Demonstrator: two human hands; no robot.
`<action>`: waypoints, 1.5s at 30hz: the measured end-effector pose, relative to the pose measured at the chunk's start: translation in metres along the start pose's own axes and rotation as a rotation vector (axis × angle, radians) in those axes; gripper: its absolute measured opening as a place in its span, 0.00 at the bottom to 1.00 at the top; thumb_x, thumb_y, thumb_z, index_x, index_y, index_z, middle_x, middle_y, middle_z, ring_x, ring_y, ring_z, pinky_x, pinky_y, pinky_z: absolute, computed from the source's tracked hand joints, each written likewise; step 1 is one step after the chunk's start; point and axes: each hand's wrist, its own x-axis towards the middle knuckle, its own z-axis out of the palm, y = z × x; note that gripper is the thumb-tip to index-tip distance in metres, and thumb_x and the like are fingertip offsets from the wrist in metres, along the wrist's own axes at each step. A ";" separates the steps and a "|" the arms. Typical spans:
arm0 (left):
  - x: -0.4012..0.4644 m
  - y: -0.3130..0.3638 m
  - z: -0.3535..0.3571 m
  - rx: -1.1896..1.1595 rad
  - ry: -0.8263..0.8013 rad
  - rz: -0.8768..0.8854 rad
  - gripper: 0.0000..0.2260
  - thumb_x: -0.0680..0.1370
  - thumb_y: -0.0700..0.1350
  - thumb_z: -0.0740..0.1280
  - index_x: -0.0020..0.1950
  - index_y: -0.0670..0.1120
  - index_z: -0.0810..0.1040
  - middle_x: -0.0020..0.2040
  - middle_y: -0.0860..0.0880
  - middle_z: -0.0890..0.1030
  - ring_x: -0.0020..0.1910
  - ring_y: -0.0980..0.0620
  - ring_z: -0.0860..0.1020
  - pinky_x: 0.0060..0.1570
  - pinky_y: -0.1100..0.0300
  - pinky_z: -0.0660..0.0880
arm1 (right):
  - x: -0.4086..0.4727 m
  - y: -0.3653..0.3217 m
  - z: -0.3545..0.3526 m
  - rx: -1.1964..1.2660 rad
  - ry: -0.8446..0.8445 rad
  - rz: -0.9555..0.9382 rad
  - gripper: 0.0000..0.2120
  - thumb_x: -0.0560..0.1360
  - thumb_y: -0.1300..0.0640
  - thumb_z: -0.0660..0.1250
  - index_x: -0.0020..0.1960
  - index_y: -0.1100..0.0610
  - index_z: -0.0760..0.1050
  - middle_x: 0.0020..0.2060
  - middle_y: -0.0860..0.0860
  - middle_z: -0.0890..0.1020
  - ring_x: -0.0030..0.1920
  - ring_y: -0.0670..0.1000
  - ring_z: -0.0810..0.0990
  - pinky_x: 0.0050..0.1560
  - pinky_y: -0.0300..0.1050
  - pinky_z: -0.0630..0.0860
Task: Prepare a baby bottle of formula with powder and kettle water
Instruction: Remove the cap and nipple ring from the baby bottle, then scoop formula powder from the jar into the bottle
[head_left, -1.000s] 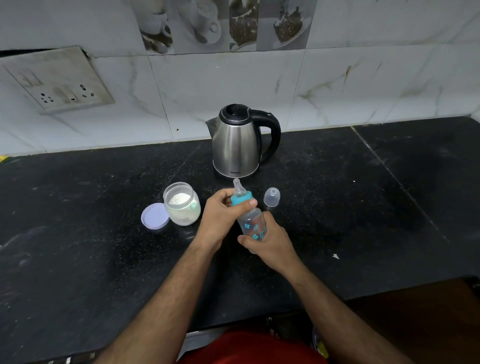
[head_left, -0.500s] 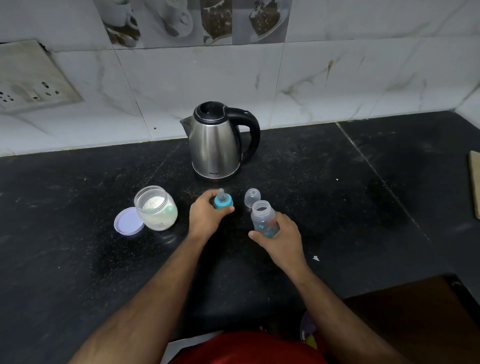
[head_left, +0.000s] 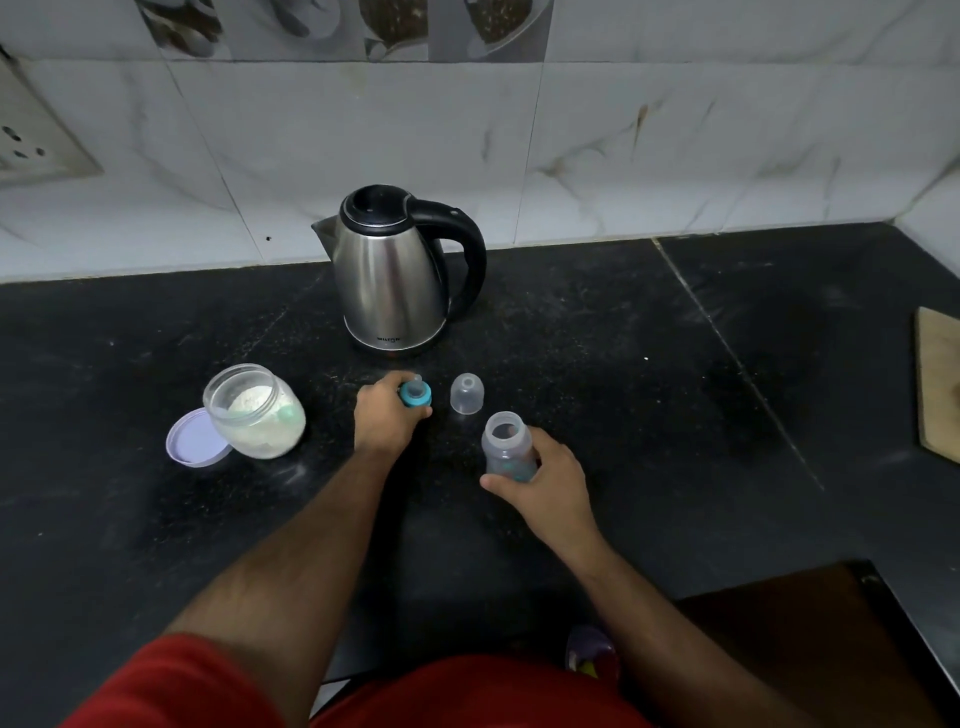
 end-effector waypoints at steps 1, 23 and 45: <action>0.001 -0.001 0.002 -0.001 0.006 -0.012 0.24 0.67 0.41 0.80 0.61 0.49 0.80 0.57 0.46 0.83 0.57 0.49 0.79 0.58 0.59 0.73 | 0.000 0.001 -0.001 0.000 -0.003 -0.002 0.26 0.64 0.53 0.82 0.60 0.50 0.78 0.53 0.42 0.81 0.58 0.50 0.78 0.61 0.49 0.75; -0.045 -0.008 -0.017 -0.095 0.136 0.112 0.16 0.73 0.40 0.75 0.60 0.49 0.81 0.50 0.56 0.80 0.42 0.62 0.78 0.44 0.72 0.71 | -0.004 0.001 0.004 0.060 -0.005 0.022 0.28 0.64 0.57 0.81 0.59 0.50 0.73 0.53 0.44 0.80 0.57 0.49 0.78 0.59 0.47 0.75; -0.107 -0.077 -0.100 -0.370 -0.172 0.068 0.16 0.76 0.33 0.69 0.62 0.48 0.81 0.52 0.56 0.85 0.50 0.62 0.83 0.53 0.62 0.78 | -0.003 -0.069 0.136 0.074 -0.182 -0.018 0.25 0.65 0.60 0.80 0.58 0.54 0.76 0.50 0.48 0.83 0.52 0.48 0.81 0.50 0.39 0.76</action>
